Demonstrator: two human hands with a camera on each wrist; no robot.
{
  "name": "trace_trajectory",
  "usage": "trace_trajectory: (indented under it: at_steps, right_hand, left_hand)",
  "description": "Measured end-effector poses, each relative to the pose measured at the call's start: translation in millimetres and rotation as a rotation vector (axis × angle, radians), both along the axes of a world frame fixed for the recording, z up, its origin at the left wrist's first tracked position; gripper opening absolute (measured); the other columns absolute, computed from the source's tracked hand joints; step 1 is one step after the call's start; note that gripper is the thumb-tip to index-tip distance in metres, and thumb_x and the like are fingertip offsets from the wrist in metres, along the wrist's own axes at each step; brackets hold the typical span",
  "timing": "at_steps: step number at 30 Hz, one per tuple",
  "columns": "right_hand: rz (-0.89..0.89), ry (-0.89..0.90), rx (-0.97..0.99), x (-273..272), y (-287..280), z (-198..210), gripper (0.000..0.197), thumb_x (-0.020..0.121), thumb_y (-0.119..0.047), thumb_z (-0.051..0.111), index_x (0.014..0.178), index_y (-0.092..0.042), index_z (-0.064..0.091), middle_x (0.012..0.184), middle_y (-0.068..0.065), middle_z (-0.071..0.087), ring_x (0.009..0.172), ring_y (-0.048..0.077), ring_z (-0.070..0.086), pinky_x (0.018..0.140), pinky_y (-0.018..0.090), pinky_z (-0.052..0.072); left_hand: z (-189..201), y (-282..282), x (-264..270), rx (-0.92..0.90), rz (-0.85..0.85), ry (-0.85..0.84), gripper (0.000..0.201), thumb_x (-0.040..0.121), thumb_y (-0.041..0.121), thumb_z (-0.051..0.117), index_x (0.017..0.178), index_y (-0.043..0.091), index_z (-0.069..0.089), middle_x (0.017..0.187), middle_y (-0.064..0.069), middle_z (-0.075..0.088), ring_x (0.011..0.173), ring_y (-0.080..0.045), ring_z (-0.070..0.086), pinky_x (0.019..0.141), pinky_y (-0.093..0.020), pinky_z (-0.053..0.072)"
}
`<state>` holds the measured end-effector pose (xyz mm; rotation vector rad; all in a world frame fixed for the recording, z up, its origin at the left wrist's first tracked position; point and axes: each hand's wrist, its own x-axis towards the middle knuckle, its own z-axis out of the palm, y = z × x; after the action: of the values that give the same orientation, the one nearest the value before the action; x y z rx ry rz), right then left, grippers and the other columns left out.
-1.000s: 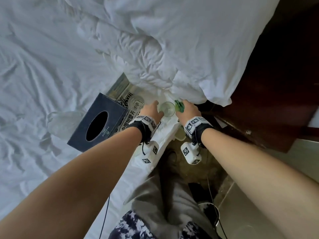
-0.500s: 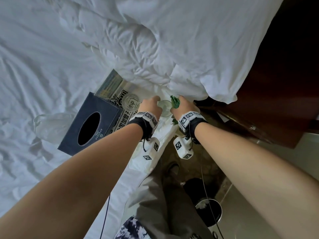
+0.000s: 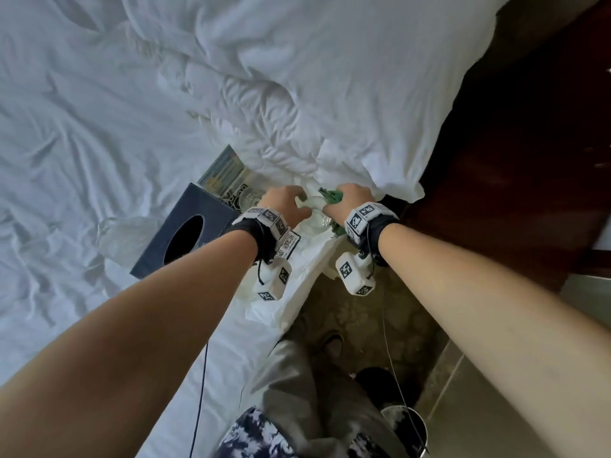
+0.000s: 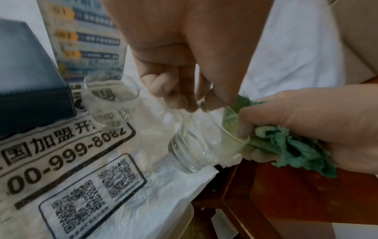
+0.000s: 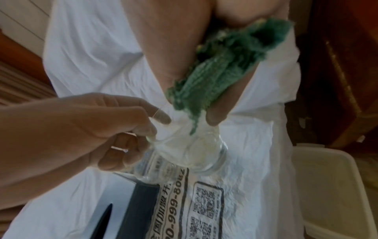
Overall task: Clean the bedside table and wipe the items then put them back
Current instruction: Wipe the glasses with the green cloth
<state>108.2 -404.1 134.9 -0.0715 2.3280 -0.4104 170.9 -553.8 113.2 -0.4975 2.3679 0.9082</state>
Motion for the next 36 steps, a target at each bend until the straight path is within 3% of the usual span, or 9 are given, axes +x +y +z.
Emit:
trace_trajectory:
  at_steps: [10, 13, 16, 20, 24, 27, 29, 32, 36]
  right_hand:
    - [0.002, 0.151, -0.016, -14.5, 75.3, 179.8, 0.031, 0.074, -0.041, 0.071, 0.073, -0.011, 0.062, 0.066, 0.0, 0.057, 0.06, 0.017, 0.055, 0.048, 0.022, 0.036]
    - [-0.027, 0.22, -0.014, -12.6, 104.9, 231.6, 0.047, 0.069, -0.055, 0.072, 0.086, -0.011, 0.069, 0.08, 0.004, 0.066, 0.078, 0.025, 0.066, 0.07, 0.028, 0.055]
    - [-0.065, 0.261, -0.037, -4.8, 140.8, 286.0, 0.06, 0.069, -0.062, 0.07, 0.102, -0.012, 0.069, 0.097, 0.007, 0.069, 0.091, 0.028, 0.065, 0.089, 0.036, 0.054]
    - [-0.141, 0.33, -0.095, 15.5, 188.0, 357.7, 0.046, 0.077, -0.053, 0.072, 0.101, -0.015, 0.063, 0.098, 0.004, 0.064, 0.085, 0.025, 0.06, 0.073, 0.028, 0.044]
    - [-0.222, 0.407, -0.101, 41.1, 230.9, 421.6, 0.058, 0.081, -0.049, 0.071, 0.116, -0.004, 0.062, 0.114, 0.013, 0.064, 0.104, 0.03, 0.061, 0.079, 0.029, 0.042]
    - [-0.289, 0.459, -0.095, 61.1, 258.5, 469.1, 0.084, 0.063, -0.068, 0.069, 0.12, -0.007, 0.063, 0.117, 0.015, 0.065, 0.107, 0.033, 0.062, 0.091, 0.035, 0.049]
    - [-0.296, 0.488, -0.052, 75.1, 276.1, 498.0, 0.074, 0.07, -0.065, 0.065, 0.116, -0.008, 0.065, 0.104, 0.01, 0.066, 0.096, 0.03, 0.065, 0.093, 0.04, 0.053]
    - [-0.279, 0.521, -0.072, 99.5, 299.1, 537.5, 0.062, 0.088, -0.056, 0.059, 0.125, -0.006, 0.06, 0.117, 0.013, 0.064, 0.105, 0.03, 0.063, 0.099, 0.04, 0.049]
    - [-0.285, 0.529, -0.124, 126.6, 317.0, 569.1, 0.047, 0.101, -0.034, 0.048, 0.13, 0.002, 0.054, 0.132, 0.019, 0.058, 0.123, 0.032, 0.055, 0.1, 0.038, 0.043]
  left_hand:
    - [171.0, 58.9, -16.3, 0.052, -0.041, 0.296, 0.023, 0.085, 0.025, 0.069, 0.107, 0.024, 0.071, 0.091, 0.004, 0.067, 0.084, -0.016, 0.061, 0.077, -0.024, 0.047]
    - [223.7, 84.8, -14.1, 0.107, -0.052, 0.435, 0.02, 0.086, 0.022, 0.068, 0.105, 0.025, 0.072, 0.091, 0.008, 0.067, 0.079, -0.014, 0.062, 0.074, -0.023, 0.046]
    - [275.6, 114.4, -4.6, 0.169, -0.093, 0.582, 0.017, 0.089, 0.021, 0.066, 0.105, 0.023, 0.072, 0.095, 0.009, 0.069, 0.077, -0.015, 0.065, 0.073, -0.027, 0.052]
    - [342.0, 156.2, 12.3, 0.183, -0.199, 0.764, 0.02, 0.092, 0.018, 0.064, 0.11, 0.022, 0.072, 0.095, 0.014, 0.068, 0.081, -0.009, 0.066, 0.078, -0.024, 0.049]
    - [405.7, 199.1, 35.5, 0.183, -0.328, 0.892, 0.022, 0.09, 0.019, 0.065, 0.111, 0.022, 0.073, 0.095, 0.024, 0.064, 0.093, -0.003, 0.062, 0.085, -0.021, 0.048]
    - [439.0, 221.8, 47.5, 0.112, -0.512, 1.017, 0.049, 0.076, 0.044, 0.069, 0.121, 0.024, 0.068, 0.119, 0.02, 0.063, 0.108, -0.006, 0.06, 0.091, -0.026, 0.05]
    - [455.0, 233.6, 48.4, -0.02, -0.653, 1.081, 0.08, 0.066, 0.06, 0.073, 0.136, 0.024, 0.057, 0.139, 0.007, 0.055, 0.121, -0.015, 0.055, 0.101, -0.033, 0.045]
    - [478.0, 252.5, 45.7, -0.26, -0.821, 1.105, 0.111, 0.06, 0.054, 0.086, 0.153, 0.026, 0.03, 0.153, 0.001, 0.037, 0.135, -0.024, 0.041, 0.109, -0.041, 0.038]
    - [504.0, 275.2, 44.8, -0.462, -0.864, 1.171, 0.117, 0.063, 0.041, 0.087, 0.156, 0.029, 0.016, 0.155, -0.001, 0.028, 0.138, -0.025, 0.035, 0.111, -0.046, 0.037]
